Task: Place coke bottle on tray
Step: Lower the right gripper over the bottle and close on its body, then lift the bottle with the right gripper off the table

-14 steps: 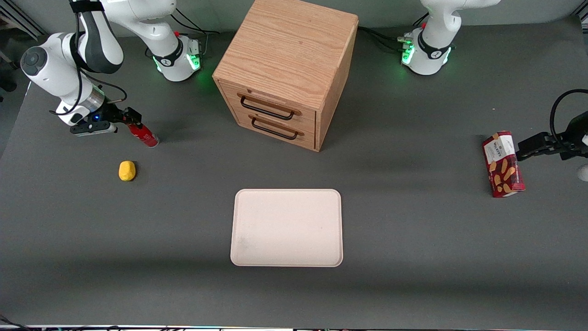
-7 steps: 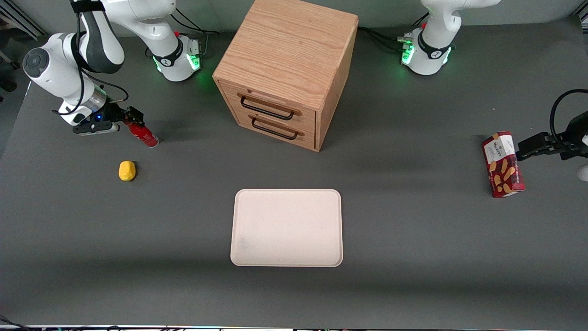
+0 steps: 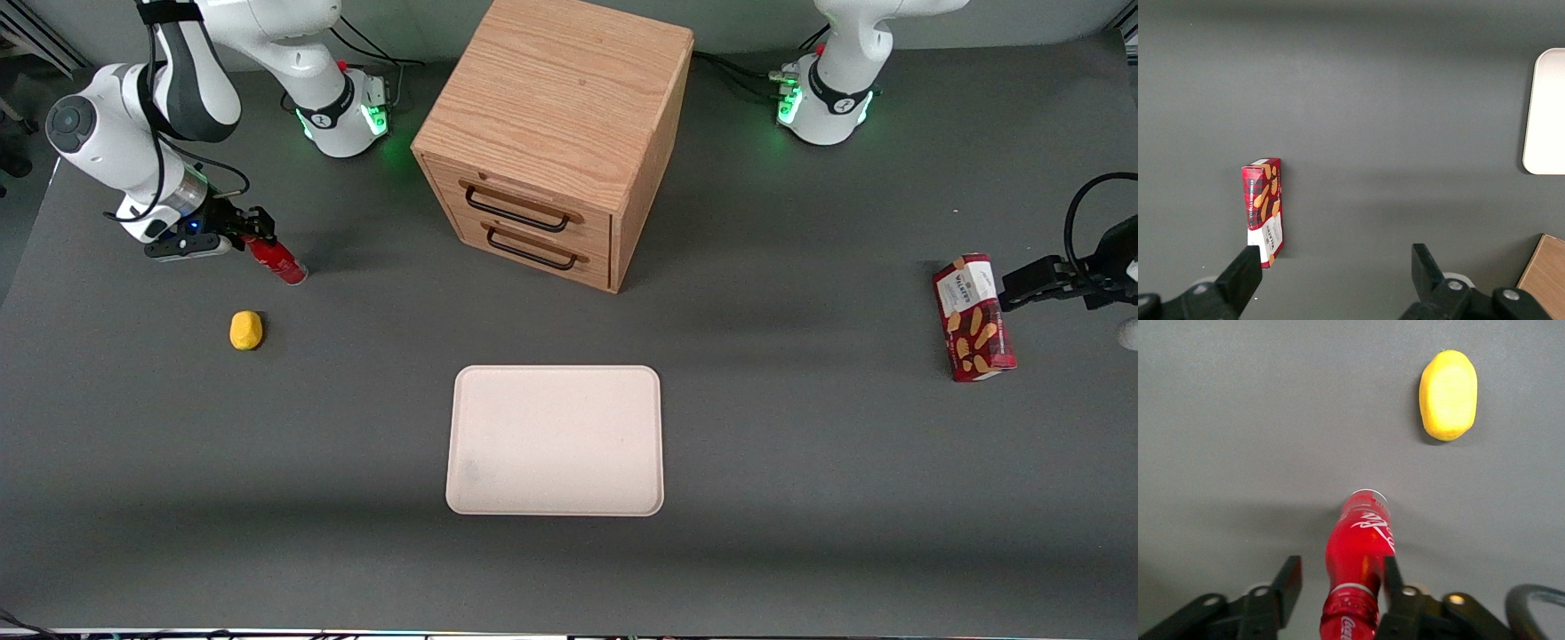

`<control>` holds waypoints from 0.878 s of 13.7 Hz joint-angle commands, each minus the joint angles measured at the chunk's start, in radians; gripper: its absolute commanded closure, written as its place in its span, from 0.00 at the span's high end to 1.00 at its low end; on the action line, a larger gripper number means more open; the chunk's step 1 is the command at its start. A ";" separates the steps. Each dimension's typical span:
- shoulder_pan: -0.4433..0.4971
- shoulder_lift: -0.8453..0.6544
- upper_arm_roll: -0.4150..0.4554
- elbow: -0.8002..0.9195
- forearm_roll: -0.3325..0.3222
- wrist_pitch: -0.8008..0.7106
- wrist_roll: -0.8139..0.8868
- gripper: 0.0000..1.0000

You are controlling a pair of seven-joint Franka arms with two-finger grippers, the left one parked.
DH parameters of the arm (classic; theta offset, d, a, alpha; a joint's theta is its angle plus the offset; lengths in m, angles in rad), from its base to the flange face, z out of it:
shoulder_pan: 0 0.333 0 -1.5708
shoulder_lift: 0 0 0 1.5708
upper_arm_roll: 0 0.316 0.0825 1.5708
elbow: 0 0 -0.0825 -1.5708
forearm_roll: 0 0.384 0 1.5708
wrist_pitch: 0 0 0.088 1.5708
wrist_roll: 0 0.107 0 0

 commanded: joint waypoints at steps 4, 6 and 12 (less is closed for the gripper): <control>0.010 -0.012 -0.002 0.004 -0.050 -0.014 0.034 0.01; 0.010 -0.012 -0.002 0.015 -0.054 -0.031 0.034 0.00; 0.009 -0.016 0.021 0.145 -0.054 -0.189 0.029 0.00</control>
